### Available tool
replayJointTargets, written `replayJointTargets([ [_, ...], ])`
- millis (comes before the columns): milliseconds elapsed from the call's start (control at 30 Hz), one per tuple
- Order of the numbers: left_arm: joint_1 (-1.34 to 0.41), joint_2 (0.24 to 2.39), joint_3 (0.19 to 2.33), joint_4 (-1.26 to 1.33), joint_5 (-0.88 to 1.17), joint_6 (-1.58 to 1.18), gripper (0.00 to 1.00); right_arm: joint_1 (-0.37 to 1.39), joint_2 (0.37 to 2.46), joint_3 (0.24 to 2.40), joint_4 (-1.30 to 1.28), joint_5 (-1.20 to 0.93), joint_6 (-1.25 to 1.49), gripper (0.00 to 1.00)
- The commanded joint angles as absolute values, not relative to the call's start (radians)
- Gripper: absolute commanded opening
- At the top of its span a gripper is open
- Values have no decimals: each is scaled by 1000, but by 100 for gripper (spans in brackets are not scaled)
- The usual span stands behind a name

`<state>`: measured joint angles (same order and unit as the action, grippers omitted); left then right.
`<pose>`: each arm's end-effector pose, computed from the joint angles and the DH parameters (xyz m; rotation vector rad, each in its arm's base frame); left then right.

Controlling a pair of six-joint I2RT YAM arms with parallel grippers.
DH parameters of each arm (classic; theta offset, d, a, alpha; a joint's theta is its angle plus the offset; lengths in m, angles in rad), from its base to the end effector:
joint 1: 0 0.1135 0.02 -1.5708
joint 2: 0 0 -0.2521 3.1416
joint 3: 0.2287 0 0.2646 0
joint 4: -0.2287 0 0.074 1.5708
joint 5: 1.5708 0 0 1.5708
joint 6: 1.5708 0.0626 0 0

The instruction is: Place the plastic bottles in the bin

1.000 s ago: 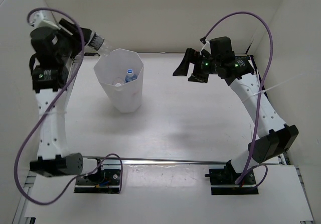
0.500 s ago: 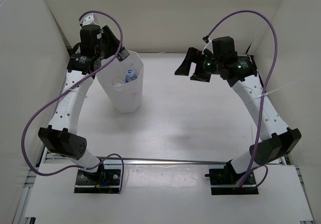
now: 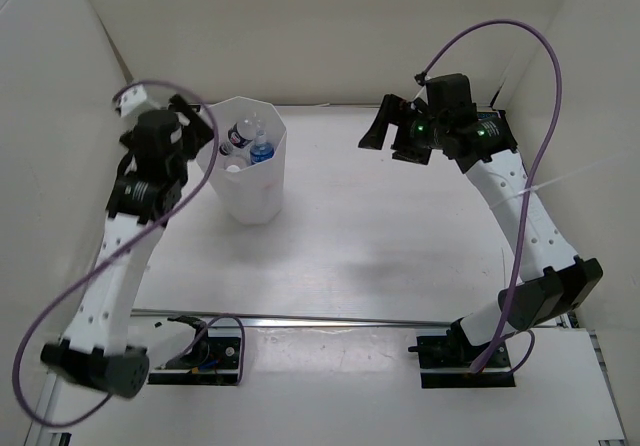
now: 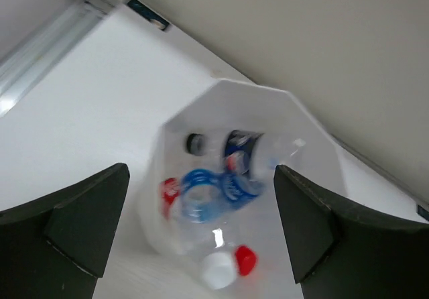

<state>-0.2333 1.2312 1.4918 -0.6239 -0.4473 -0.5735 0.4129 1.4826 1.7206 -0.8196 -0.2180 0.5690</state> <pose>0.2899 -0.0411 0.4292 -0.6075 1.7988 -0.1154 0.3124 0.1516 0.4094 0.0429 2.2472 0.7870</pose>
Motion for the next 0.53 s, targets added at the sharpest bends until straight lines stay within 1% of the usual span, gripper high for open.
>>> replayJointTargets([
  [0,-238,961,1275,-641,-688,-606,100,410,1450,1770,-877,-69,572,100],
  [33,-238,900,1147,-641,-721,-615,100,410,1450,1770,-888,-51,572,100],
  [67,-238,837,1087,-641,-745,-624,100,410,1437,1770,-888,-35,572,100],
  [100,-238,718,1034,-650,-785,-641,100,410,1437,1779,-888,-35,554,100],
  [133,-238,662,949,-663,-796,-641,100,410,1437,1779,-888,-35,554,100],
  [200,-238,538,898,-701,-831,-641,100,410,1428,1779,-888,-35,540,100],
  [267,-238,505,887,-785,-885,-682,100,410,1416,1779,-888,-23,540,100],
  [300,-238,505,887,-880,-944,-713,100,410,1416,1769,-888,-9,540,100],
  [433,-238,578,905,-1105,-1087,-859,100,410,1407,1750,-897,9,531,100],
  [500,-238,607,914,-1156,-1124,-903,100,410,1407,1740,-897,0,531,100],
])
